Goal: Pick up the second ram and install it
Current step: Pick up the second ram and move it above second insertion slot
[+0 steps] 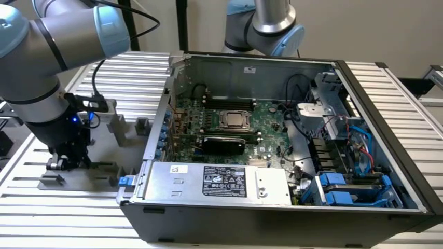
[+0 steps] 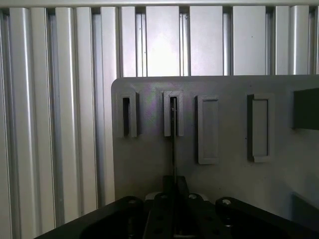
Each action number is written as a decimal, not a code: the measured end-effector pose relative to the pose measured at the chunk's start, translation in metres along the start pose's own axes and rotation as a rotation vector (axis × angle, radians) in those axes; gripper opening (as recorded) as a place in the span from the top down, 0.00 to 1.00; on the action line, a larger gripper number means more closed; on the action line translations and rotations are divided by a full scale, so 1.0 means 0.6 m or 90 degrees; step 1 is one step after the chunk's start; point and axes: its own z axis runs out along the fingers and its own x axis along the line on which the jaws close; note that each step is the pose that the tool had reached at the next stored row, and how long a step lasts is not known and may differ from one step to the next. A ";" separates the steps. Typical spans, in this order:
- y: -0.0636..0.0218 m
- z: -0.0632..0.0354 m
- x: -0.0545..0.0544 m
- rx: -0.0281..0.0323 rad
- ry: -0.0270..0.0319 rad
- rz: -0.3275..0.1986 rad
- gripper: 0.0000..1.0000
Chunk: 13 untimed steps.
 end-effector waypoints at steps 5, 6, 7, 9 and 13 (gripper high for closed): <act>0.000 0.000 0.000 0.0000 0.0000 0.000 1.00; 0.000 -0.001 0.000 0.0000 0.0000 0.000 1.00; 0.000 -0.002 0.000 -0.0001 0.0000 0.000 1.00; 0.000 -0.007 0.000 -0.0001 0.0000 0.000 1.00; 0.001 -0.026 -0.001 -0.0001 0.0001 0.000 1.00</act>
